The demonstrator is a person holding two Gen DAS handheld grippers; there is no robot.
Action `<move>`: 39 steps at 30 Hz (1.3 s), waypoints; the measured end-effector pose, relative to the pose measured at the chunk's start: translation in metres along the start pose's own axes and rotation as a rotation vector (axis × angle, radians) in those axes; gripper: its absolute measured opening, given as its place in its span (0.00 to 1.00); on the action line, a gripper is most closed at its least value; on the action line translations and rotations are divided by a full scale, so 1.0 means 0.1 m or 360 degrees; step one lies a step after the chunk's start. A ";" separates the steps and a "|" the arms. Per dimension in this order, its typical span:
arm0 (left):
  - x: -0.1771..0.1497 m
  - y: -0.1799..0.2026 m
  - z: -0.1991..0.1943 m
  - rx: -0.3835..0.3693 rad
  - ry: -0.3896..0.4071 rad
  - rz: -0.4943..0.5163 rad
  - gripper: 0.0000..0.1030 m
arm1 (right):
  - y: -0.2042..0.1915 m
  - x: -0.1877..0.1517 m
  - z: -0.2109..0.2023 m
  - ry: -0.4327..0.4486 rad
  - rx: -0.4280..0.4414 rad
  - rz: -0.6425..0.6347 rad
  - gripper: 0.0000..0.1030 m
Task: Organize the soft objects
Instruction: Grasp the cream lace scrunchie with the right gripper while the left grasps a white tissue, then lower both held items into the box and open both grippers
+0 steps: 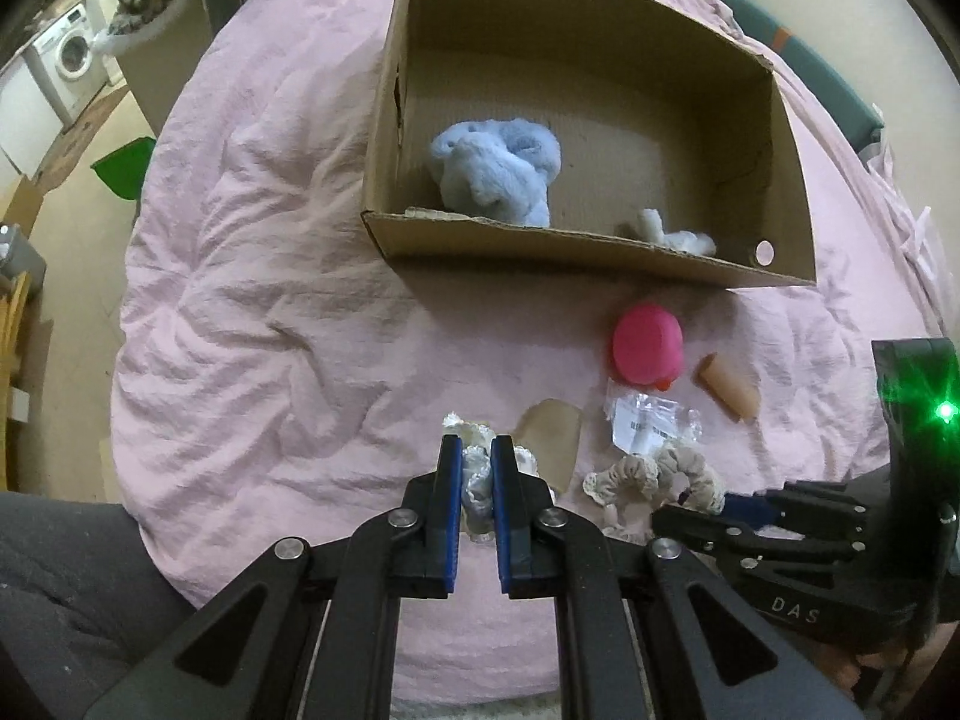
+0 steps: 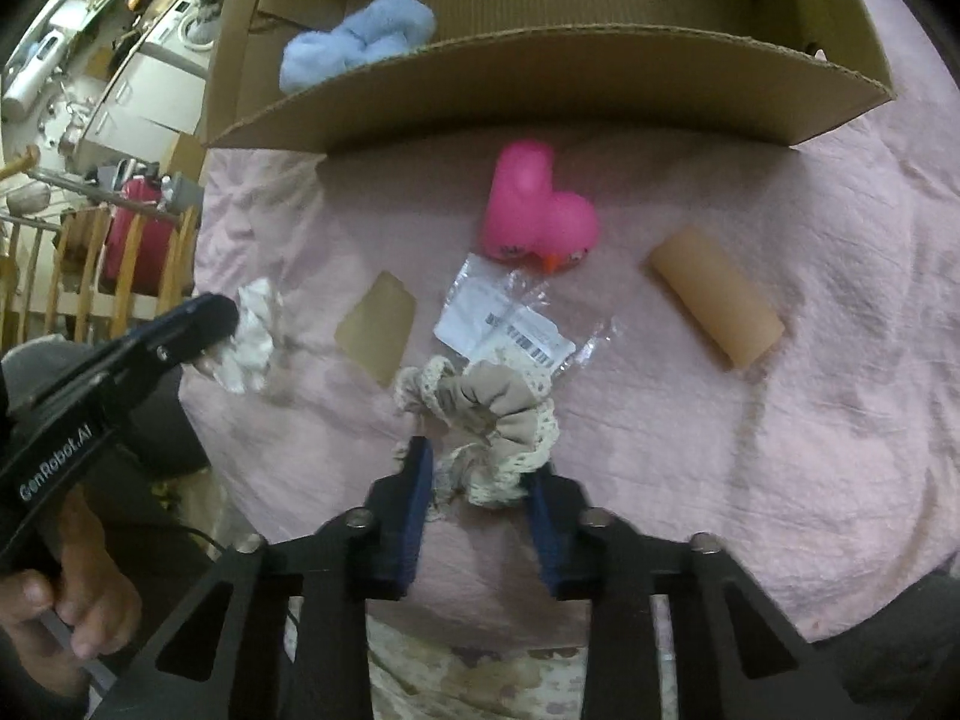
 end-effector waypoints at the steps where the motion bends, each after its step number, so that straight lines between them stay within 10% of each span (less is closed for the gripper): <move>1: 0.00 0.00 0.01 0.0003 0.0002 0.0003 0.09 | 0.00 -0.01 -0.01 -0.0002 -0.0002 -0.0007 0.16; 8: 0.03 -0.02 -0.02 0.0031 0.0038 -0.0002 0.09 | -0.12 -0.04 -0.21 0.0050 0.0154 -0.0069 0.11; 16: 0.16 -0.12 -0.17 0.0064 0.0190 -0.0047 0.09 | -0.33 0.21 -0.73 0.0417 0.0336 -0.0152 0.11; 23: 0.42 -0.02 -0.52 0.0027 0.0456 -0.0006 0.08 | -0.33 0.48 -1.21 0.0758 0.0331 -0.0184 0.11; 39: 1.22 0.34 -0.34 0.0005 0.0612 0.0241 0.09 | 0.15 1.19 -1.44 0.0894 0.0197 -0.0097 0.11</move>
Point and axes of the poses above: each gripper's, at about its wrist camera, not at the fingertips, and z roughly the way its jaws point, y to its right, x to its top, the point moved 7 cm from there along z, roughly the way its jaws point, and after that the axes turned 10 degrees about y, right-handed, at the moved point
